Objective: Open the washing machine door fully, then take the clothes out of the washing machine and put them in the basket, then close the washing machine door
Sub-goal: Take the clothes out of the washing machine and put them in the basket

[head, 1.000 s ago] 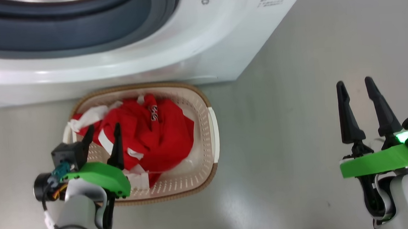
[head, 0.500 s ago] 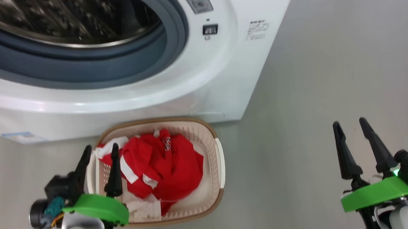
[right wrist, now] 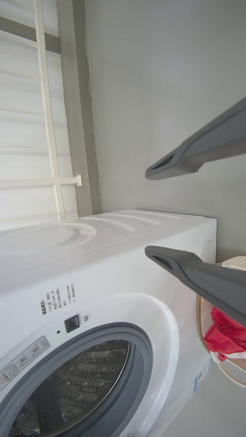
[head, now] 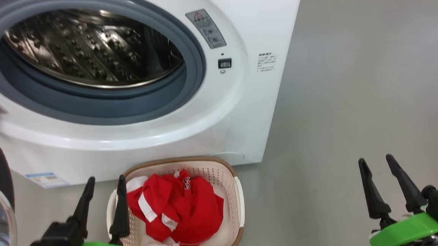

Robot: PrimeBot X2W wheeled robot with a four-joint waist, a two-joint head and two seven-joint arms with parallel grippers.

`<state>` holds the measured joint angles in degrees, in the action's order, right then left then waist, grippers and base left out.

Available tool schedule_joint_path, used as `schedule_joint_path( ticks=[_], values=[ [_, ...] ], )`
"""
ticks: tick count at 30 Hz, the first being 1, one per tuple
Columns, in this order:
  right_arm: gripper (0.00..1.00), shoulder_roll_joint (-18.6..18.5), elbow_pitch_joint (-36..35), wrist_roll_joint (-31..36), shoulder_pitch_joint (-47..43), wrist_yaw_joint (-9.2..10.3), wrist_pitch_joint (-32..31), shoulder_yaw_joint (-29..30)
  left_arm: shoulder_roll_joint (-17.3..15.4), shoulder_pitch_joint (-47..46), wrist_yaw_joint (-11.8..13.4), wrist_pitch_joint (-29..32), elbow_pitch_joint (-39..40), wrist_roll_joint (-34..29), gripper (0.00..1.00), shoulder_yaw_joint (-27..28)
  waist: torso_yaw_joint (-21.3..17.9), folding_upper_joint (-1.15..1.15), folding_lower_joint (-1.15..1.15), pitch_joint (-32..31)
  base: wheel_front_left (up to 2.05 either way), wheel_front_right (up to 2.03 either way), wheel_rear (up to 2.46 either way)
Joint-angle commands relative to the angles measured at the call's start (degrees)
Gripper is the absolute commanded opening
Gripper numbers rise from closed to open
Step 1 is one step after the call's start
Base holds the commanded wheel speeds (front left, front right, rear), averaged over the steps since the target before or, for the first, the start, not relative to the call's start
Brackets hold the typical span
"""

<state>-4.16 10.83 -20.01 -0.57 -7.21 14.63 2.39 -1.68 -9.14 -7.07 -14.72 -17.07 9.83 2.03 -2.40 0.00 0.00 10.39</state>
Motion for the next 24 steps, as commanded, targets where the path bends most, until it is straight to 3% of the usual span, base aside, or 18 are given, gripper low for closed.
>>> schedule_joint_path(
  ticks=[1, 24],
  values=[
    [1.00, -1.10, -1.21, -0.28, -0.43, -0.28, 0.37, -1.52, -1.20, 0.93, -0.15, -0.28, 2.36, -0.22, 1.00, 2.07, 0.07, 0.00, 0.00, -1.74, 0.00, 0.00, 0.00],
    [1.00, -1.46, -2.28, -0.53, -6.80, -0.28, 0.37, 0.40, -1.20, 14.88, 1.13, -0.28, 14.96, -0.57, 1.00, 4.87, 0.56, 0.00, 0.00, -6.78, 0.00, 0.00, 0.00]
  ],
)
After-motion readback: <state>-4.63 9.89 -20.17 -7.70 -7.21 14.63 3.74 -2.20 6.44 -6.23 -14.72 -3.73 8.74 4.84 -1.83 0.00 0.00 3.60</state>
